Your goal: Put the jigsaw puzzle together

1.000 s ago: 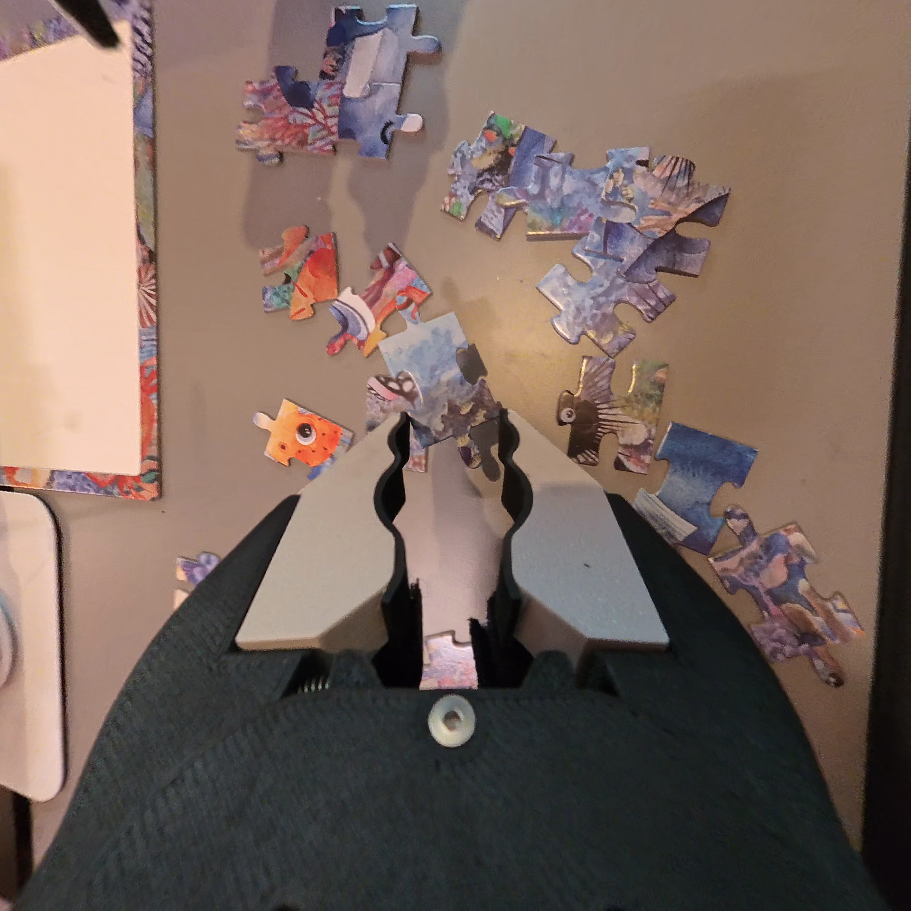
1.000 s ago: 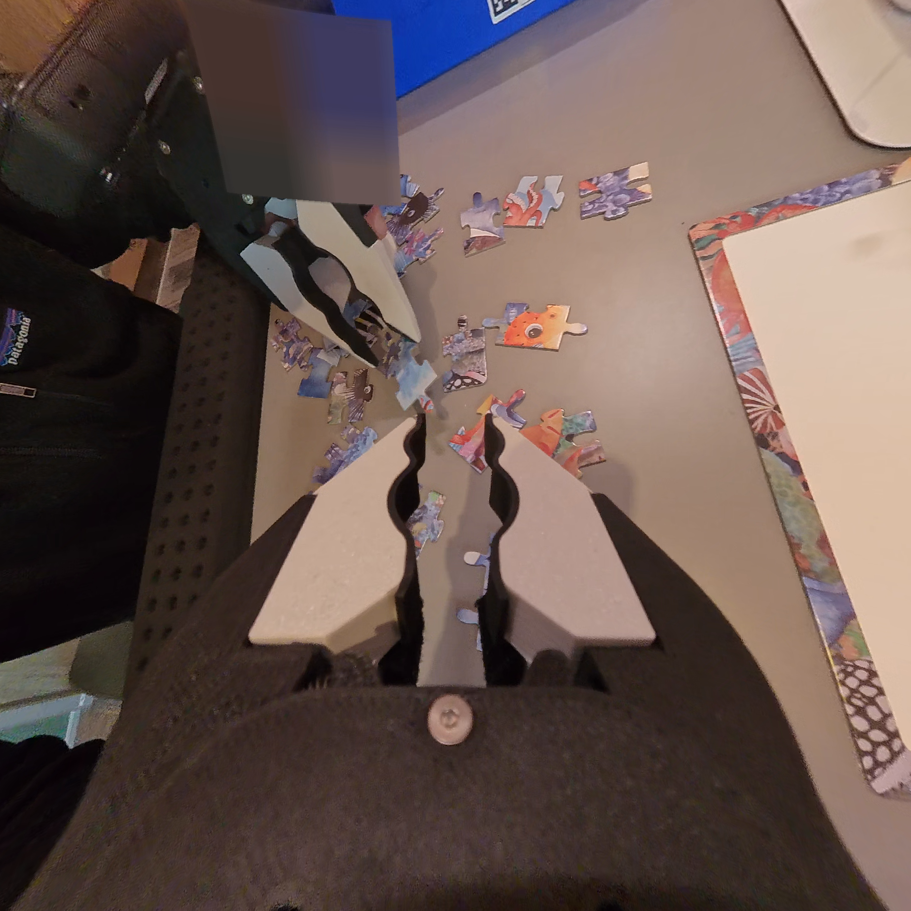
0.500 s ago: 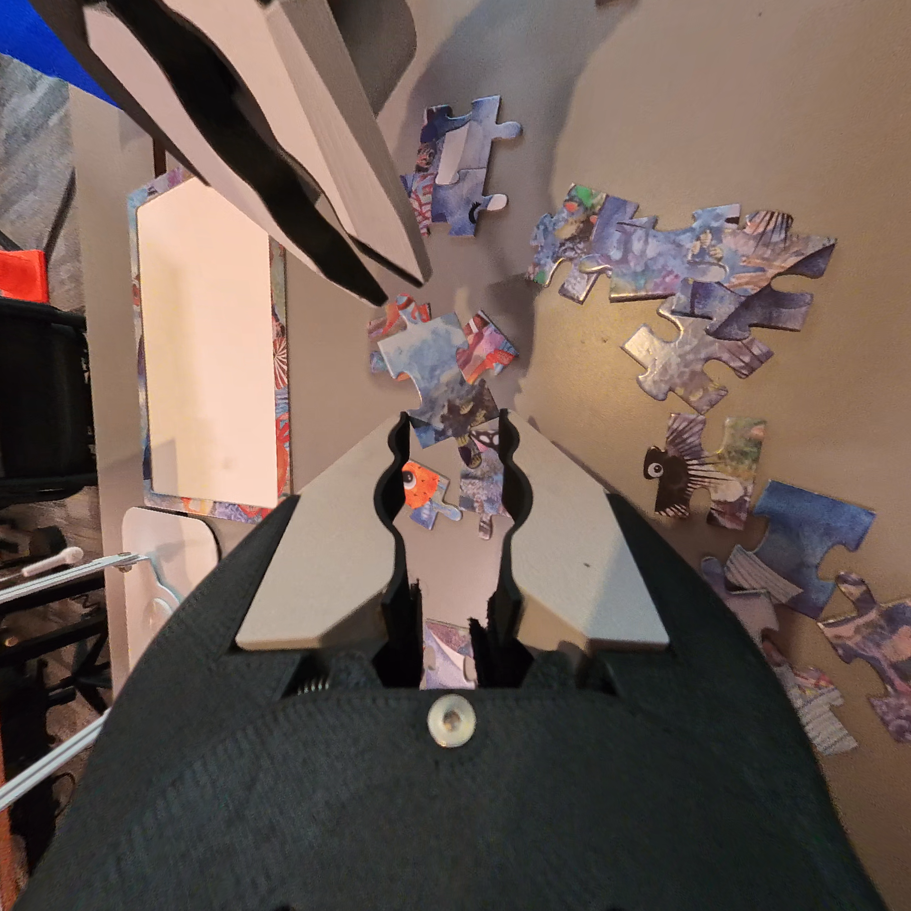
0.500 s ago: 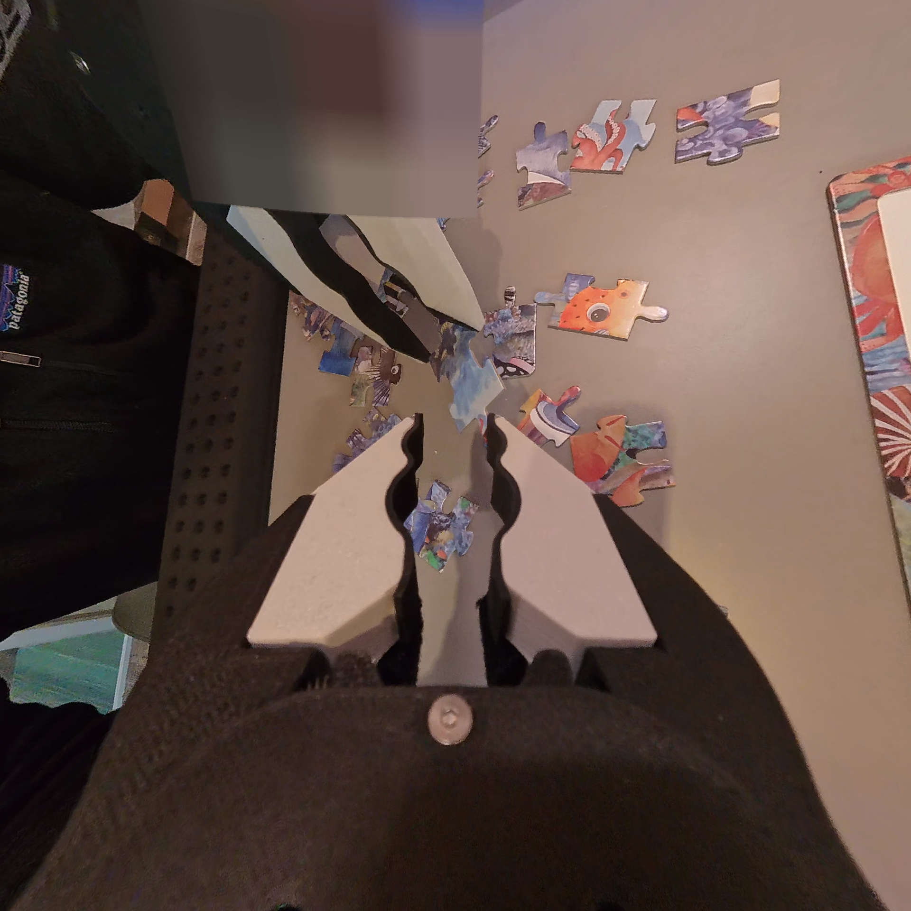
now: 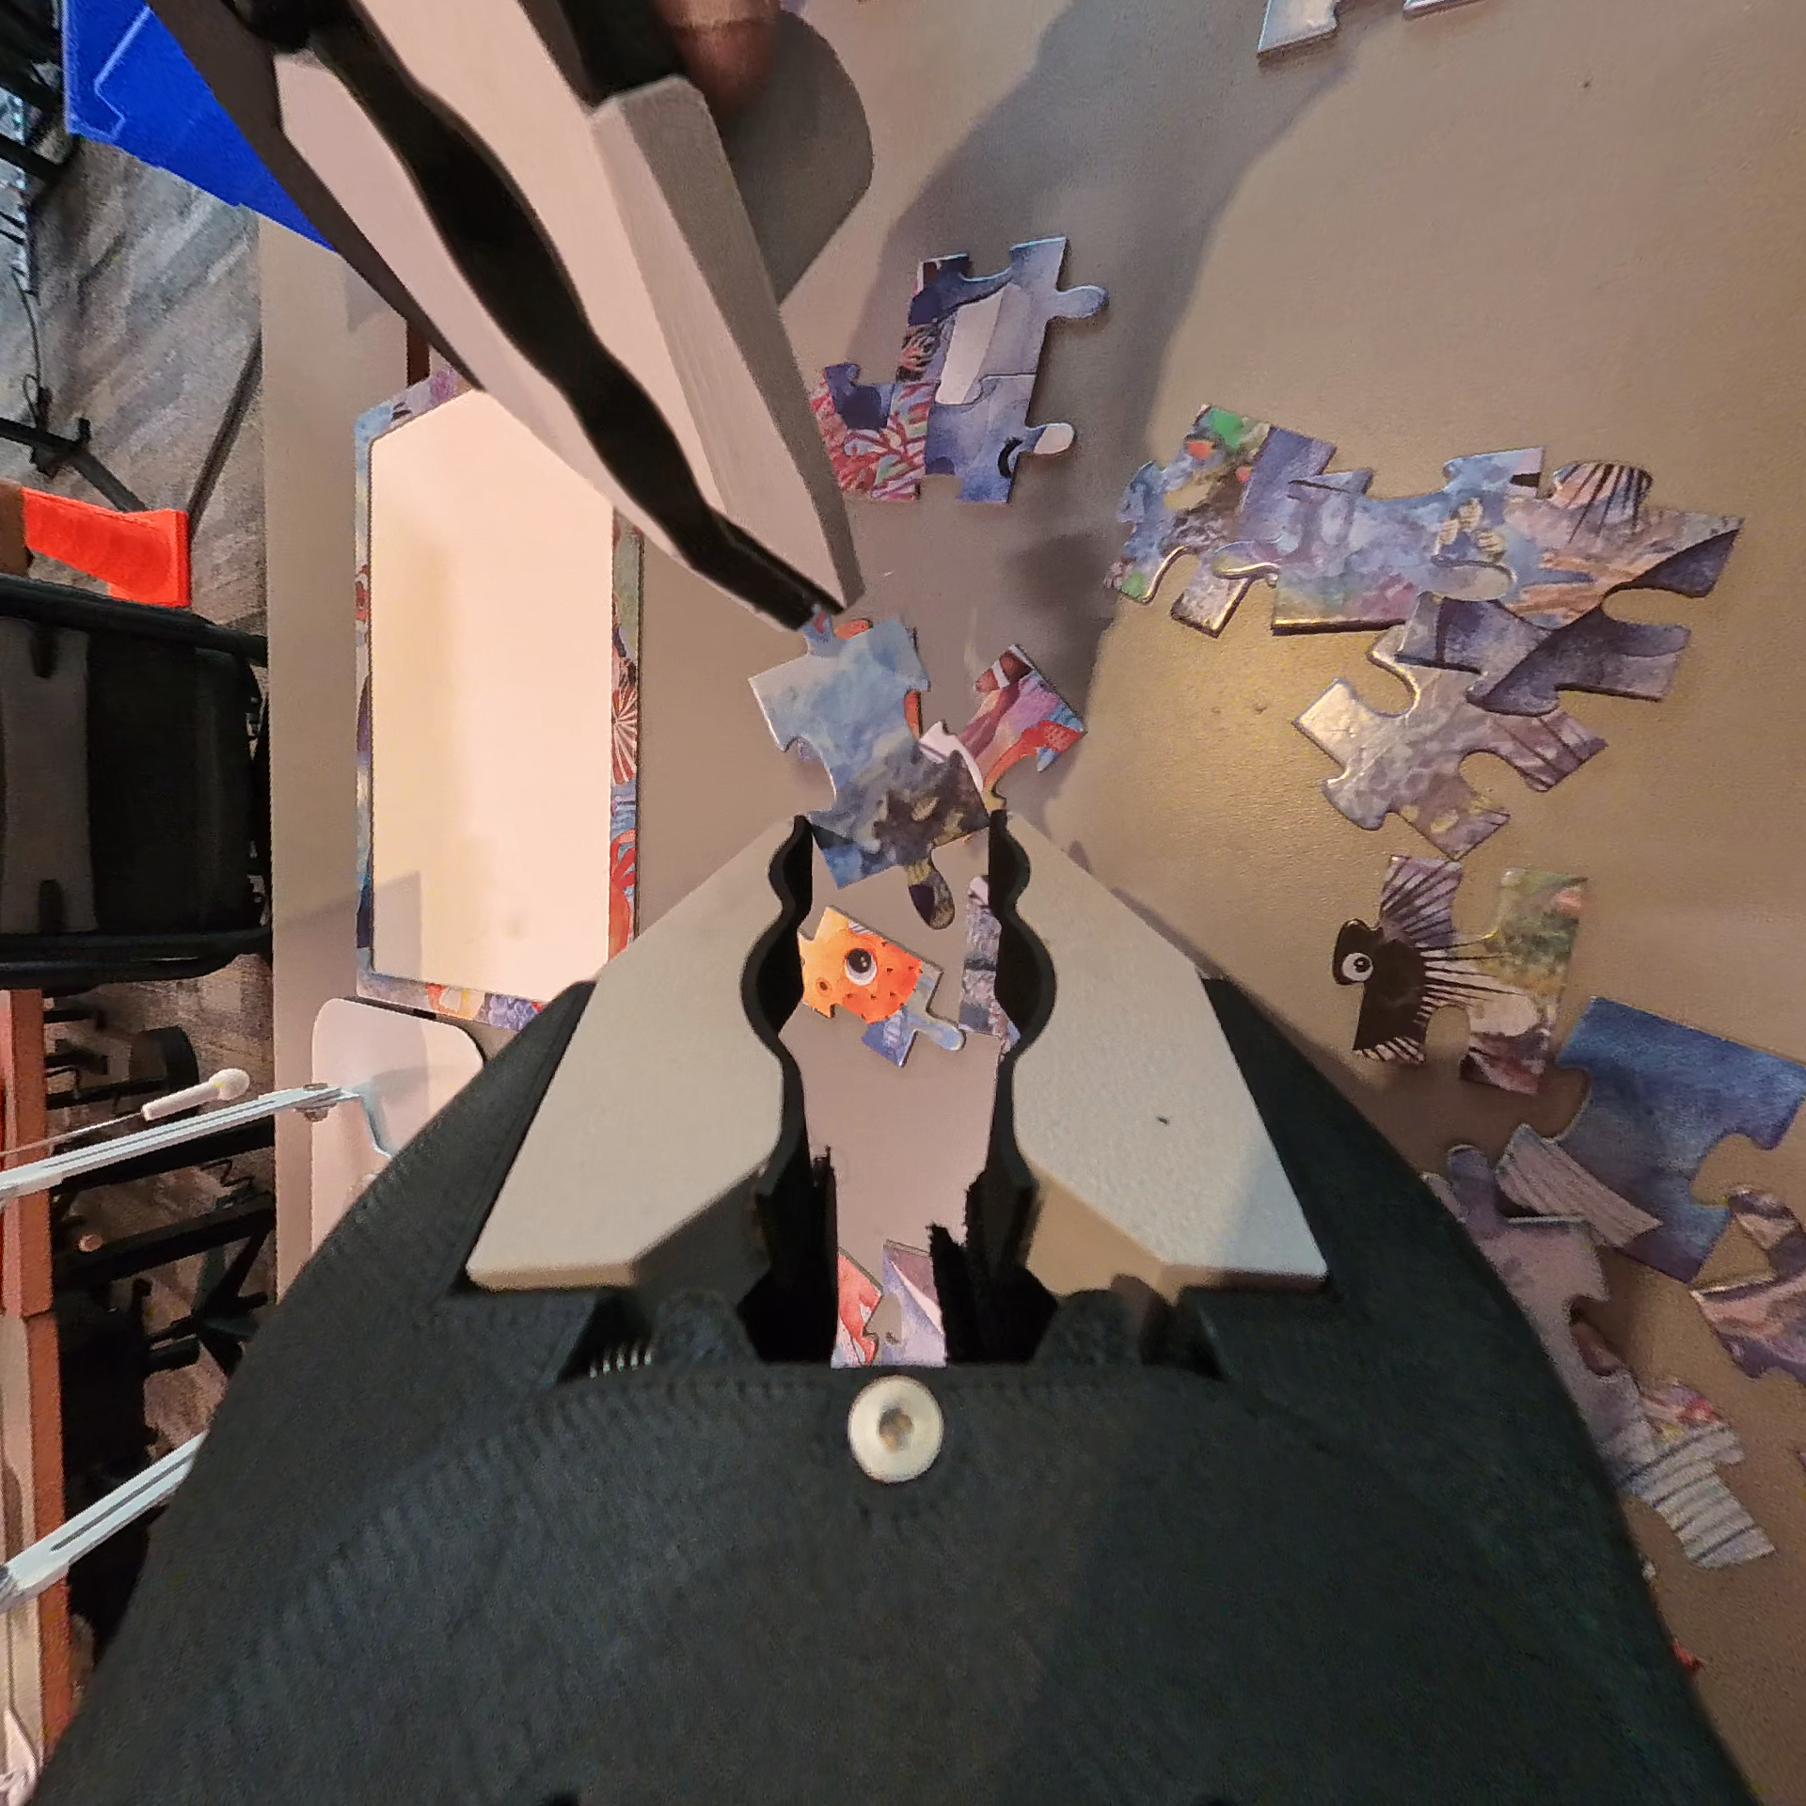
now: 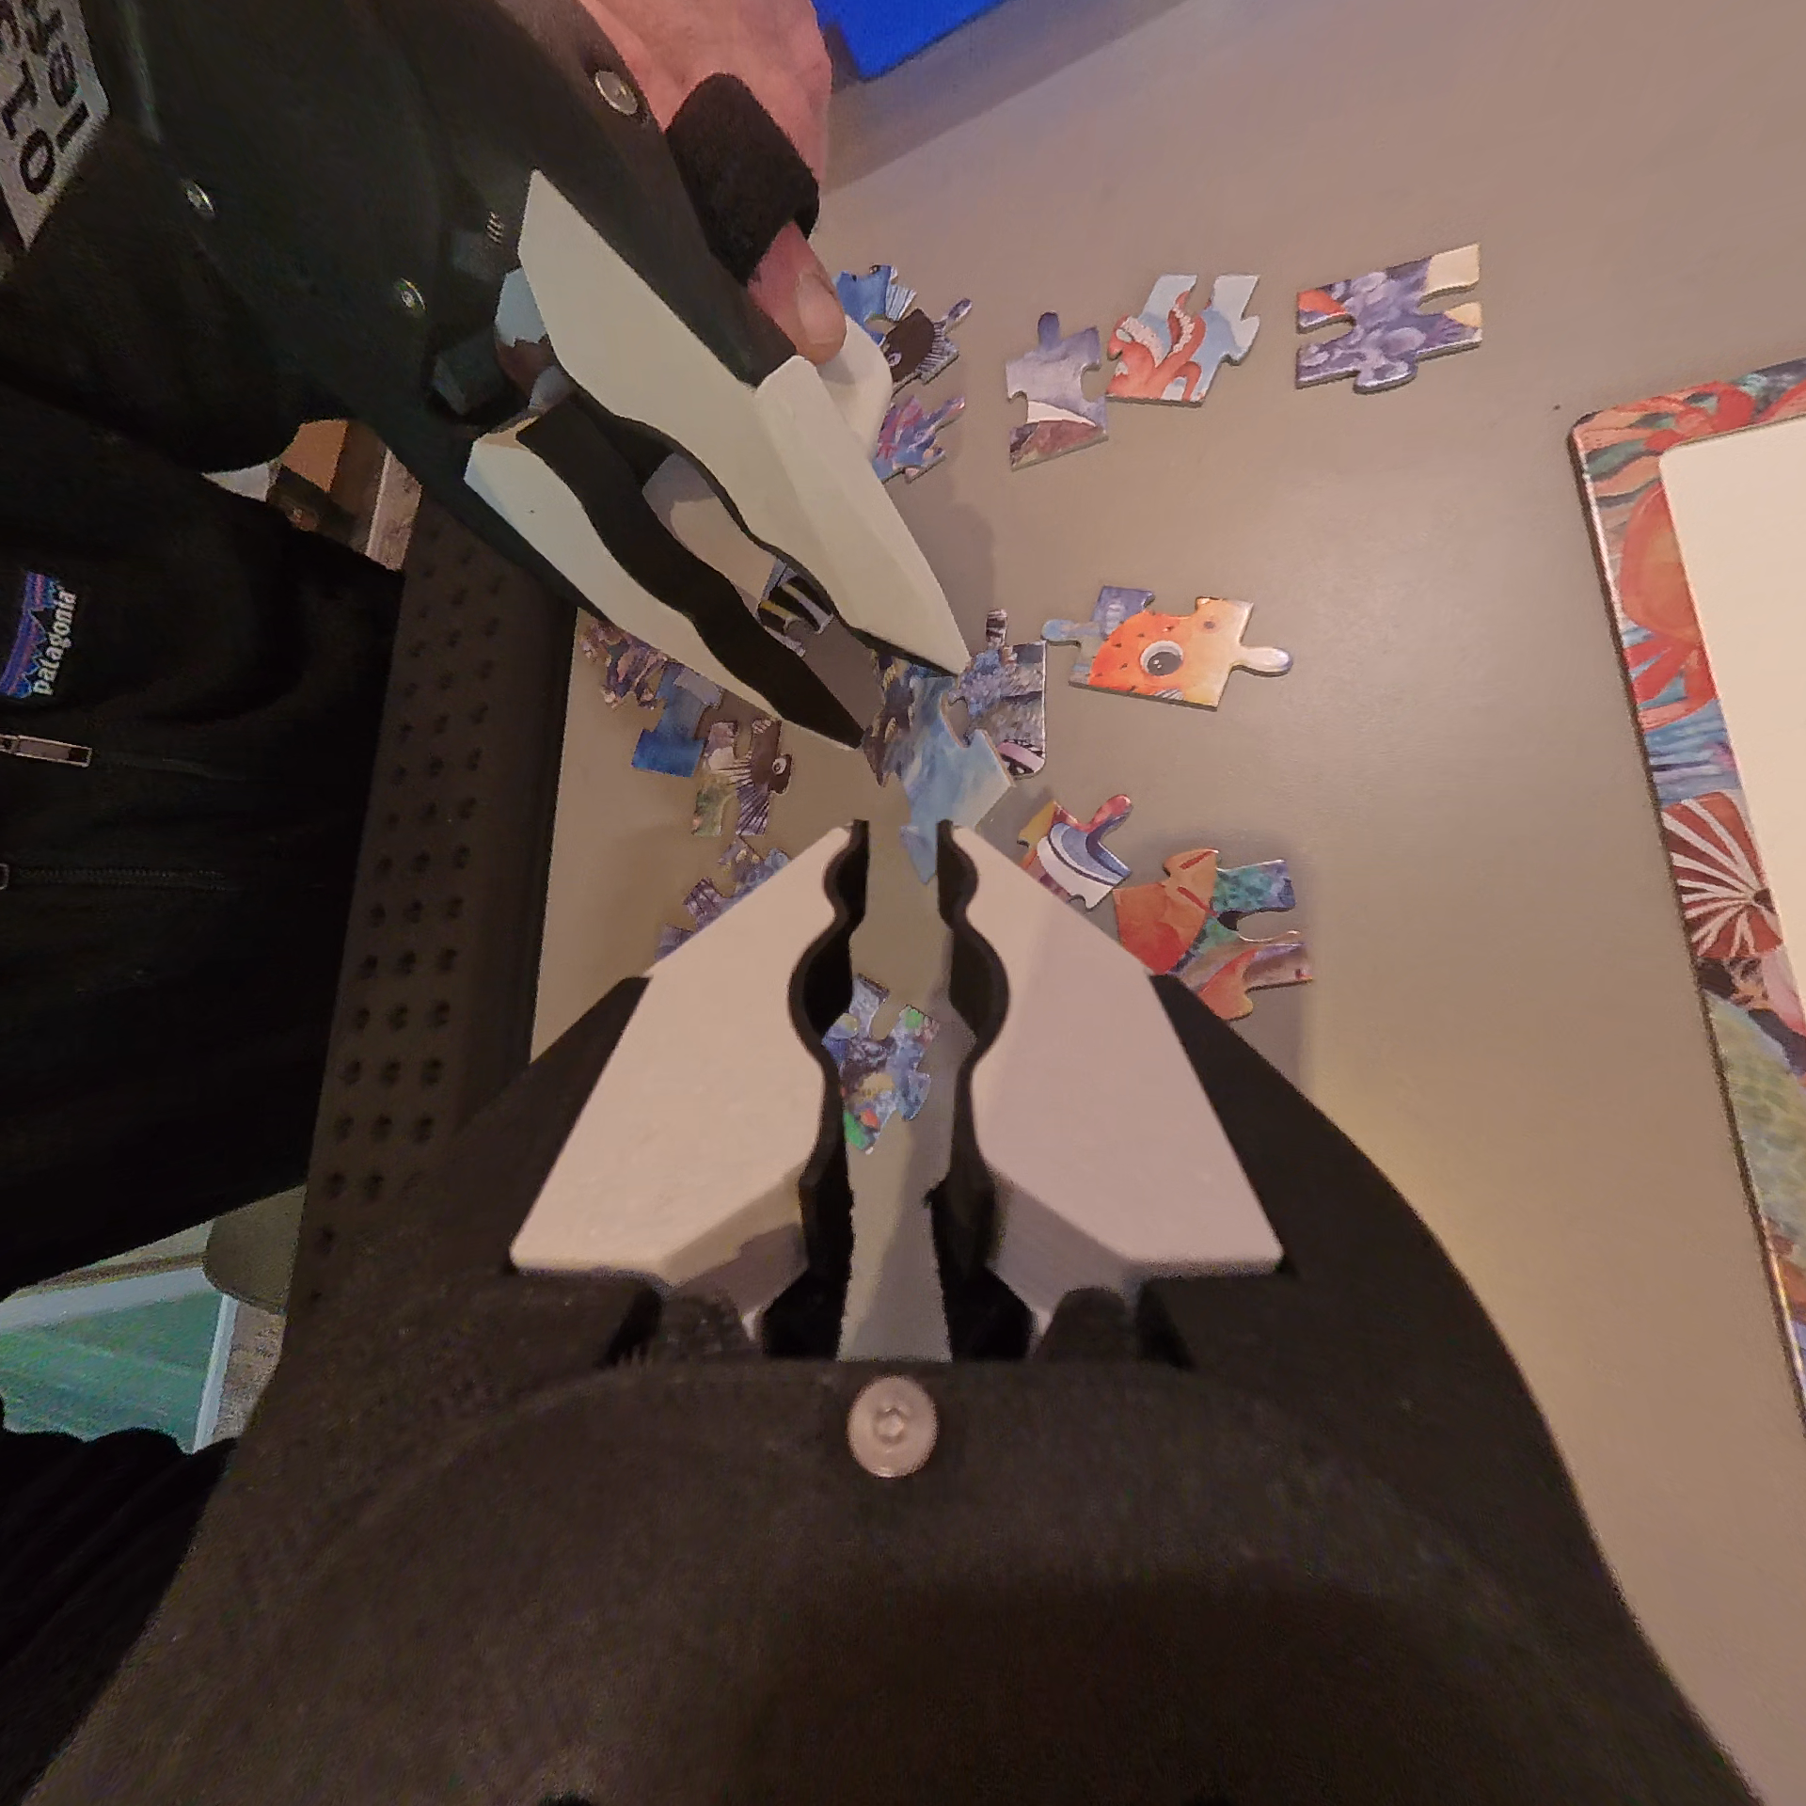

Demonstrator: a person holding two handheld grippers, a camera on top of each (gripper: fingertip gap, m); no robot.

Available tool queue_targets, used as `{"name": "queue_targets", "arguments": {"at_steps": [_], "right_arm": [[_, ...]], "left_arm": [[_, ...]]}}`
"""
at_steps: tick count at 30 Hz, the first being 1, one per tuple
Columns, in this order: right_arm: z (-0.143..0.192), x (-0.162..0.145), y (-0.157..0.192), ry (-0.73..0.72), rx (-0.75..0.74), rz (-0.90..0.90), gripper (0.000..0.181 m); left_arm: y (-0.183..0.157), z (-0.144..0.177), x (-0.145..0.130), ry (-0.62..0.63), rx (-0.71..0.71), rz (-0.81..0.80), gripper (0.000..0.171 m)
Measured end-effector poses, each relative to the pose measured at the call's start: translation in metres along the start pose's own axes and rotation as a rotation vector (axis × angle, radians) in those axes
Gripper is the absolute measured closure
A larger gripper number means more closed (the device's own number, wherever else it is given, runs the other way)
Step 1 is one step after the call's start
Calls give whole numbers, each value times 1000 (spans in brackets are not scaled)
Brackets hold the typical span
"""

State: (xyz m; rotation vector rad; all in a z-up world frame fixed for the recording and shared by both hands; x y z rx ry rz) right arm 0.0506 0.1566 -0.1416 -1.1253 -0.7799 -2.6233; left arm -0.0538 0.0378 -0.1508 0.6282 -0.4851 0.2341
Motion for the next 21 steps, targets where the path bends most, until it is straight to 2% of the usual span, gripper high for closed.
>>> {"name": "queue_targets", "arguments": {"at_steps": [5, 9, 16, 21], "right_arm": [[2, -1, -3, -1, -21, -17, 157], [-3, 0, -8, -7, -41, -36, 156], [-7, 0, -14, -9, -78, -29, 181], [-4, 0, -14, -32, -55, -39, 181]], "left_arm": [[1, 0, -1, 2, 3, 3, 137], [3, 3, 3, -17, 22, -4, 137], [2, 4, 4, -18, 28, -16, 137], [0, 5, -3, 14, 20, -7, 137]]}}
Point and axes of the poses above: each gripper's, where its closed fingertips meet, z back along the fingers, x out of its top, y = z × x across the jaws, the point moved 9 cm from there along z, back along the fingers, and after that the axes turned 4 degrees about -y, right-handed, at the moved point
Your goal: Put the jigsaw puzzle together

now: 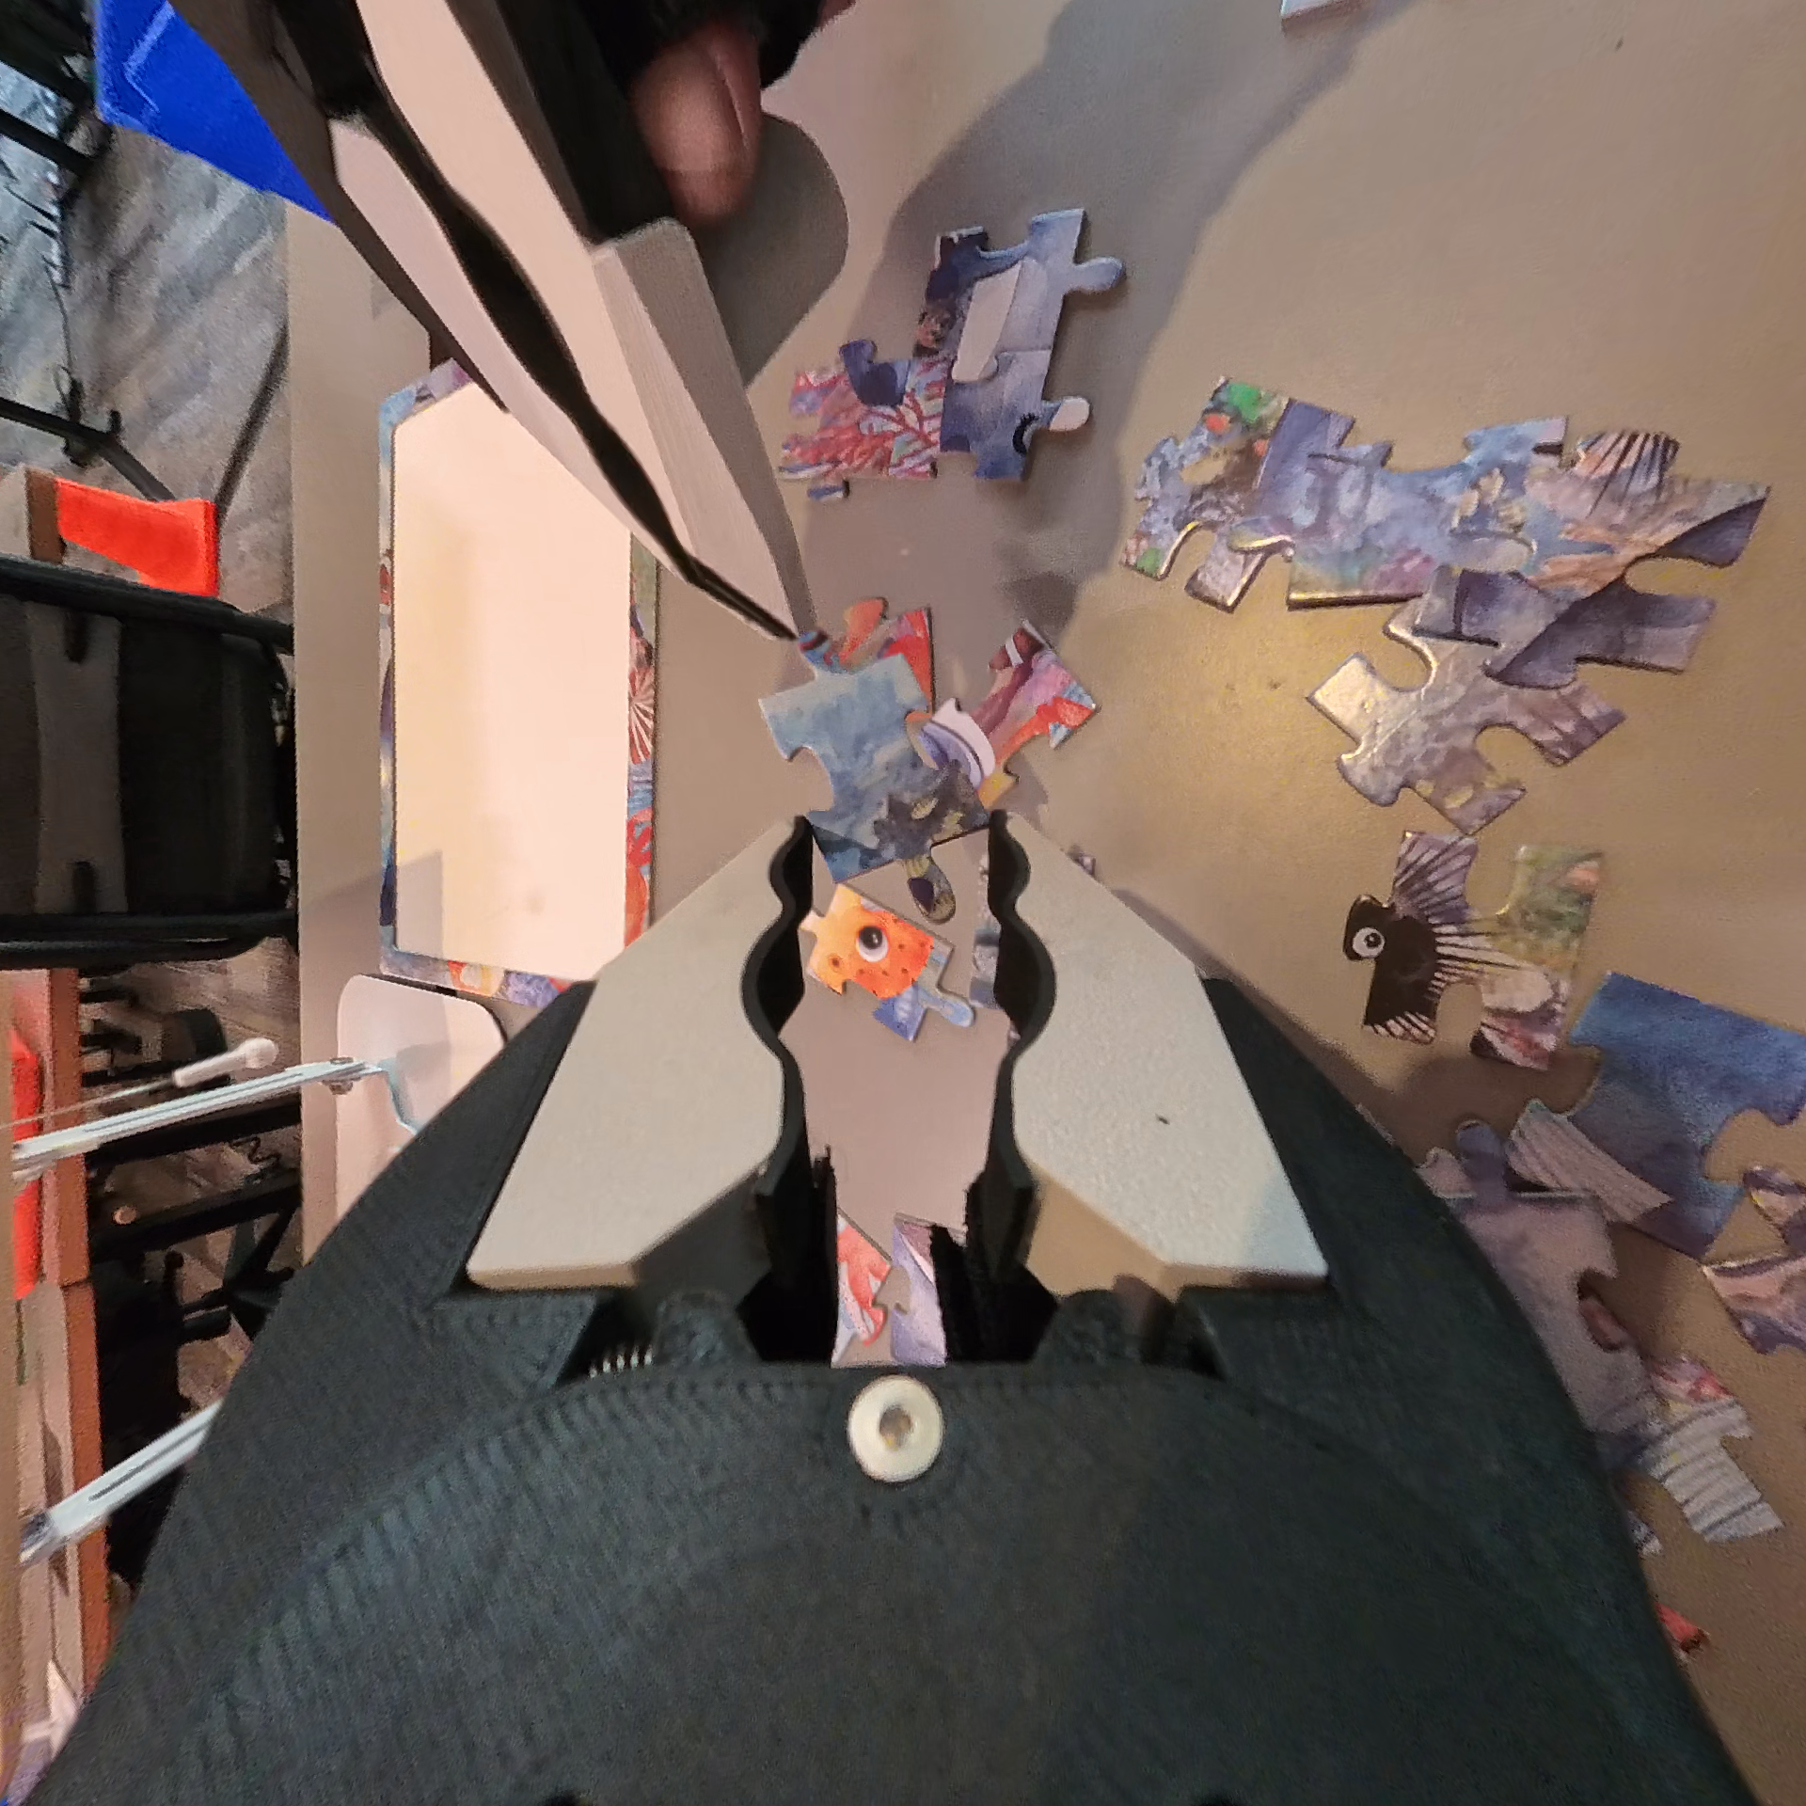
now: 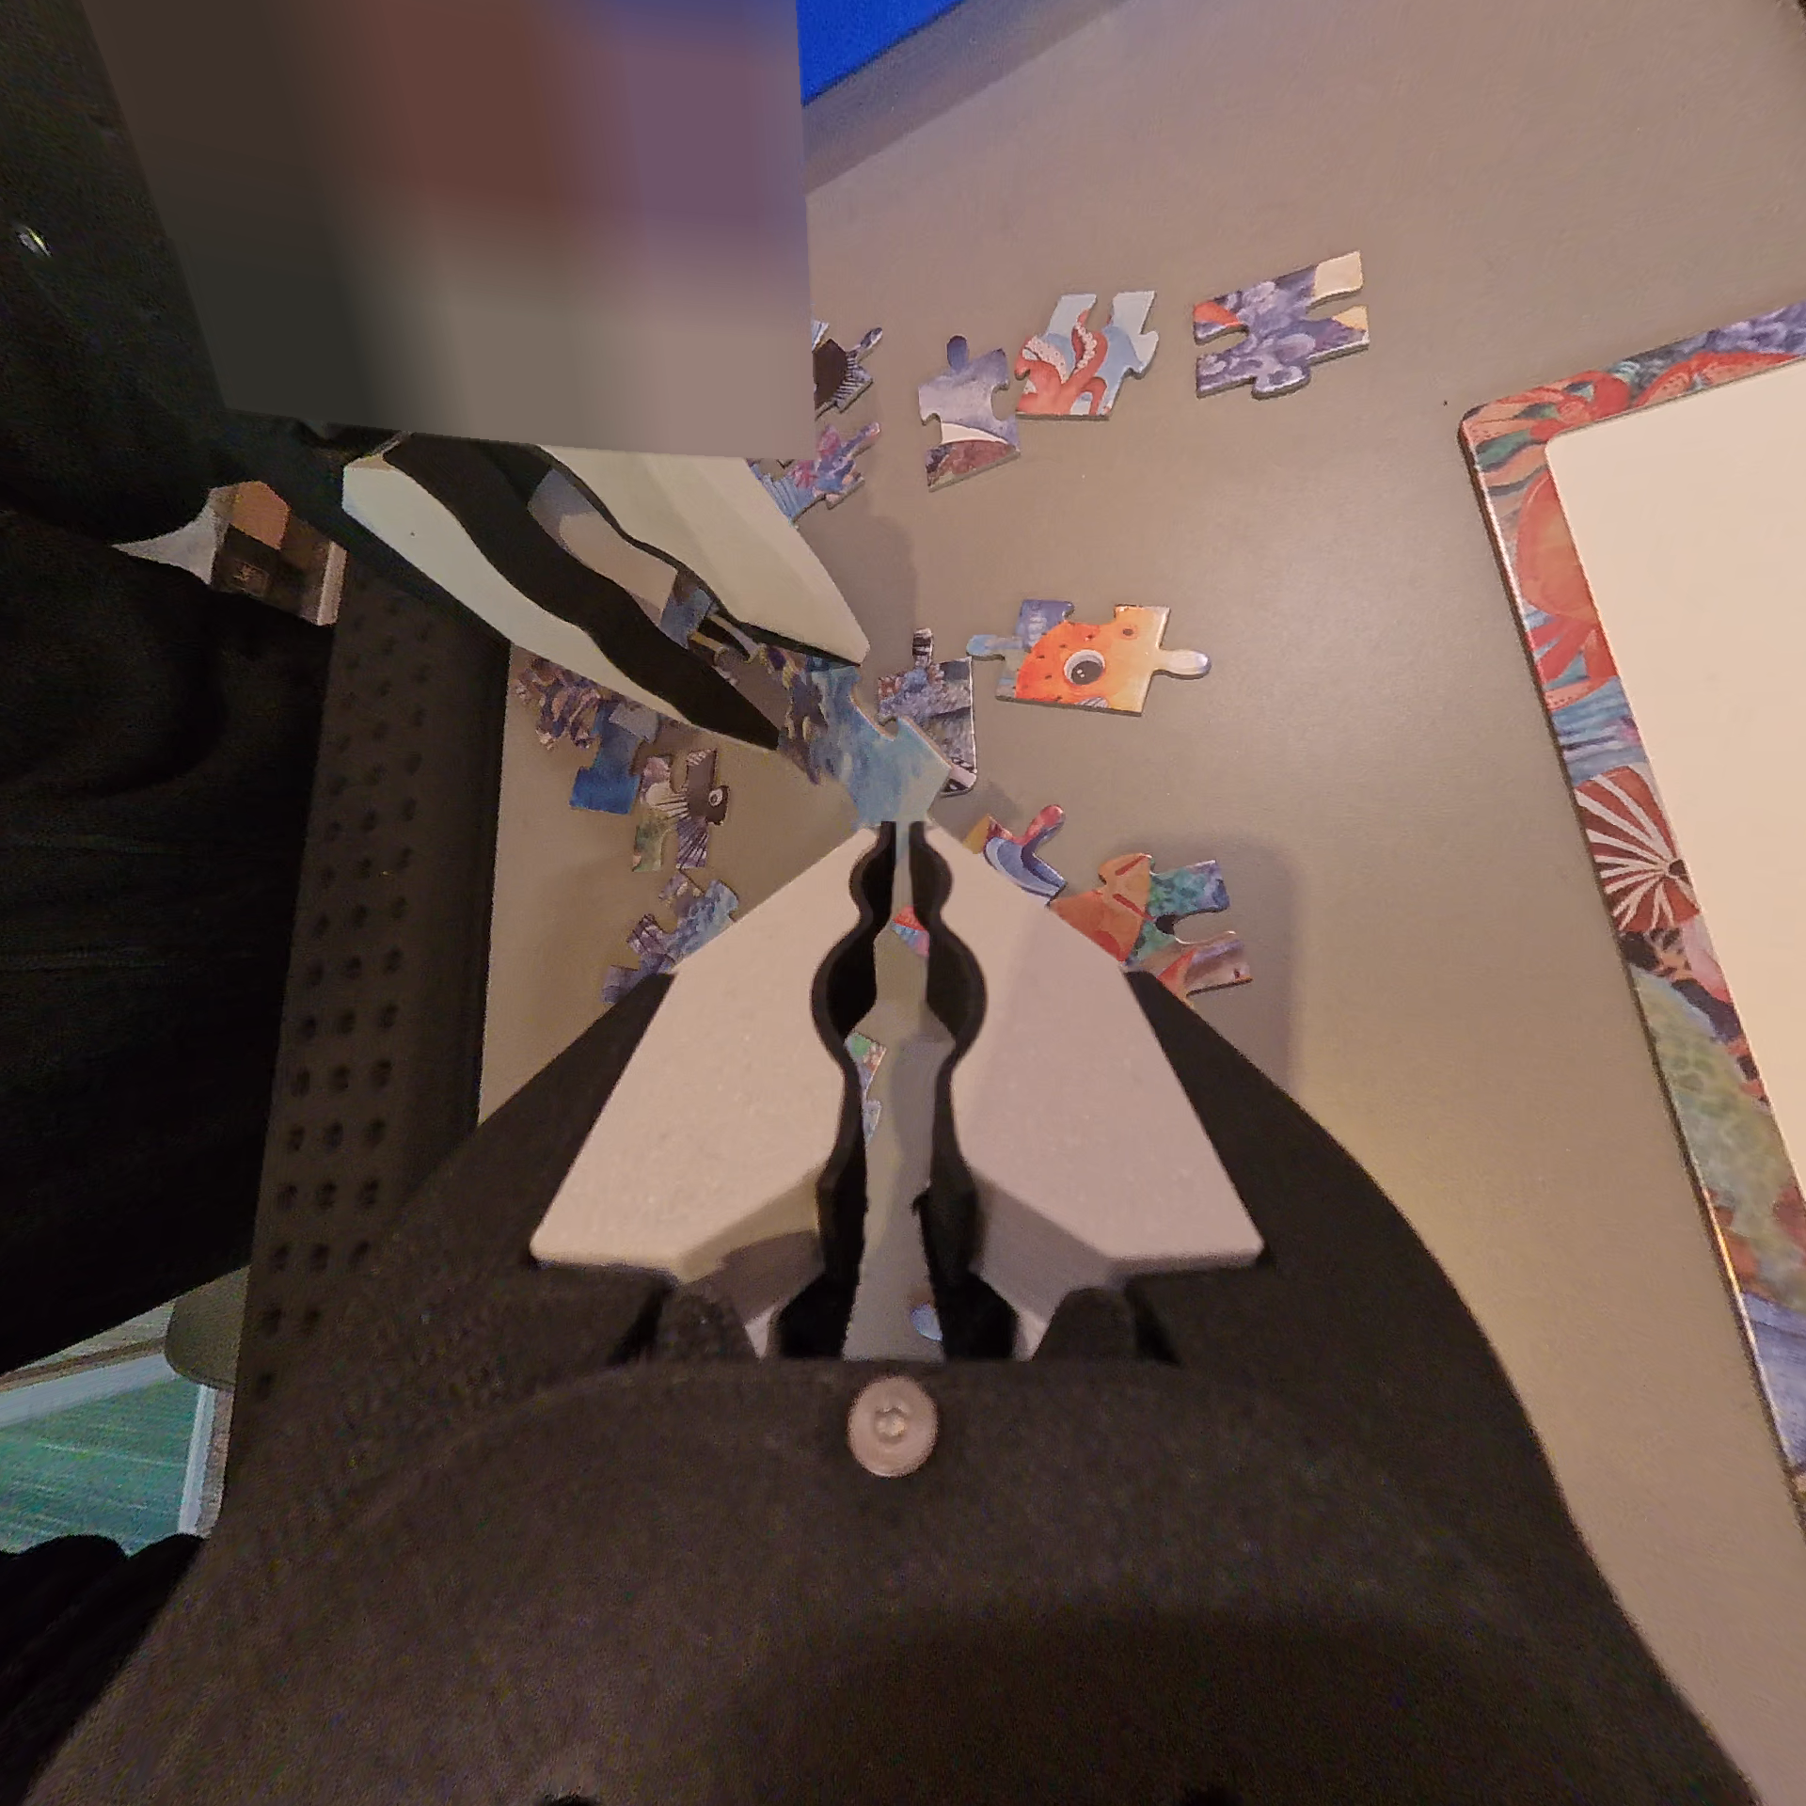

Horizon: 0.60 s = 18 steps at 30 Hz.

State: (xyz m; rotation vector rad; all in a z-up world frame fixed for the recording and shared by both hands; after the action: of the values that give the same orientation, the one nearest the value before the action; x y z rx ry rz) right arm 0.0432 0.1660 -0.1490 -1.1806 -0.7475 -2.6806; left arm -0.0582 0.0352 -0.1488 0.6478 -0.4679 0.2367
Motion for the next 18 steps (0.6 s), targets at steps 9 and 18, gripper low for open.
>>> {"name": "queue_targets", "arguments": {"at_steps": [9, 18], "right_arm": [[6, -2, -2, 13, -32, -7, 168], [26, -1, -3, -39, -52, -8, 170]], "left_arm": [[-10, -12, -35, 164, -144, 140, 132], [-41, -17, 13, -26, -363, 164, 112]]}}
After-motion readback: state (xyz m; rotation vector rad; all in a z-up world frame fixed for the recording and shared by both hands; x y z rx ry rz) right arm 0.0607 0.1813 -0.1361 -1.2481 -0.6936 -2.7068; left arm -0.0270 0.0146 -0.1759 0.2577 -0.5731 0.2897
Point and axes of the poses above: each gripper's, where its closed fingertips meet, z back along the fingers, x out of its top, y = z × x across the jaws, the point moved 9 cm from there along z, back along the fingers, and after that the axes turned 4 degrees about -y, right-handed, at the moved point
